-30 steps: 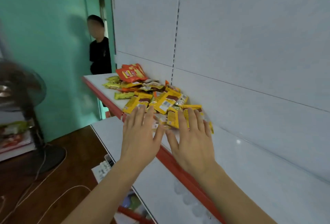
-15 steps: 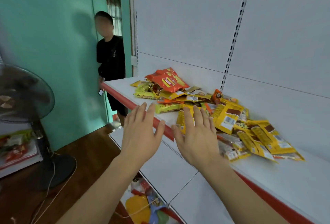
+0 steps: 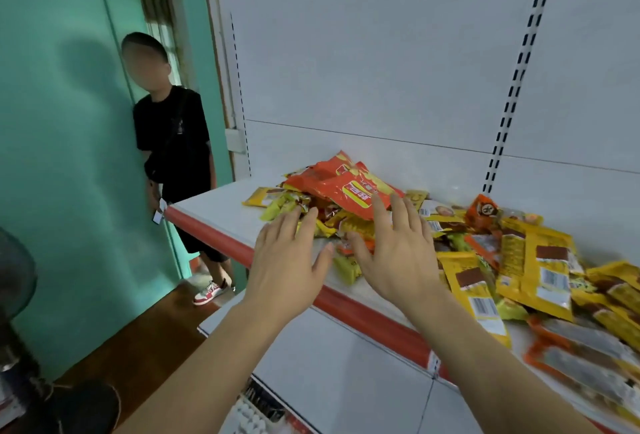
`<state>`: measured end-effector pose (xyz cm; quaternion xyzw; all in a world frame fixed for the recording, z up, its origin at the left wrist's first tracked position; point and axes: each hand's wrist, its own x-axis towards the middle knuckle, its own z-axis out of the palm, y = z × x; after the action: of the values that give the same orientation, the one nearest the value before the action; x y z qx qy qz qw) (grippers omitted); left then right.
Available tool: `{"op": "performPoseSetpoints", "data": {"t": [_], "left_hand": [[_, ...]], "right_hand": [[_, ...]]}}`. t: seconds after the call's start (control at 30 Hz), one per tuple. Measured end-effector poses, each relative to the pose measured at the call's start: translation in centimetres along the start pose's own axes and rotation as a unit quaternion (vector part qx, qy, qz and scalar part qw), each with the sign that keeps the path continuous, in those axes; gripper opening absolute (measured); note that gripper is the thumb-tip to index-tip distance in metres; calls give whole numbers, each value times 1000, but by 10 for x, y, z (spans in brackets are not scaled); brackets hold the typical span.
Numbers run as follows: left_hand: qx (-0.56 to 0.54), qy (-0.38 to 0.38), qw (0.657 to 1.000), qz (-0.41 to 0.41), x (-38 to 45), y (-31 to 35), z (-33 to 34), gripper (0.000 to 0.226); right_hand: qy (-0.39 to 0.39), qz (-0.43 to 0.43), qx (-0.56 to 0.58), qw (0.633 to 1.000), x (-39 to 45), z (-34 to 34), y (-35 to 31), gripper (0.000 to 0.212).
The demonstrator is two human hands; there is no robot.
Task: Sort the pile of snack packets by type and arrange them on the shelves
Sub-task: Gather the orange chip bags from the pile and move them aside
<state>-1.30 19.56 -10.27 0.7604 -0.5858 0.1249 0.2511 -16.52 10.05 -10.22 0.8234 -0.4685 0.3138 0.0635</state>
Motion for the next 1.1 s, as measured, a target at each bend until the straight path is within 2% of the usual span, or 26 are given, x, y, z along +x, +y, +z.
{"op": "performPoseSetpoints", "data": {"t": [0.1, 0.27, 0.47, 0.6, 0.73, 0.83, 0.9, 0.93, 1.0, 1.03, 1.07, 1.1], "left_hand": [[-31, 11, 999, 26, 37, -23, 10, 79], [-82, -15, 993, 79, 80, -47, 36, 83], [-128, -26, 976, 176, 129, -75, 51, 82], [-174, -36, 957, 228, 156, -89, 50, 76], [-259, -70, 932, 241, 166, -95, 47, 64], [-342, -109, 908, 218, 172, -96, 45, 62], [-445, -173, 862, 171, 179, -93, 42, 63], [-522, -226, 811, 135, 182, -91, 38, 66], [-668, -329, 665, 52, 188, -83, 31, 67], [-698, -352, 623, 22, 191, -79, 29, 59], [-707, -346, 617, 4, 196, -76, 28, 51], [-706, -321, 632, -13, 202, -73, 28, 47]], "right_hand": [[-6, 28, -15, 999, 27, 16, -10, 80], [-21, 64, -70, 995, 50, 32, -18, 80], [-13, 140, -145, 979, 65, 47, -41, 79], [-34, 195, -187, 962, 75, 51, -58, 78], [-64, 204, -217, 952, 77, 53, -69, 64], [14, 187, -211, 959, 71, 48, -74, 61], [96, 159, -227, 956, 67, 45, -75, 64], [130, 137, -236, 953, 66, 44, -76, 65], [174, 91, -248, 949, 65, 42, -79, 63], [185, 70, -249, 948, 66, 43, -81, 61], [187, 48, -244, 950, 68, 46, -84, 59], [181, 28, -231, 955, 70, 49, -87, 56]]}}
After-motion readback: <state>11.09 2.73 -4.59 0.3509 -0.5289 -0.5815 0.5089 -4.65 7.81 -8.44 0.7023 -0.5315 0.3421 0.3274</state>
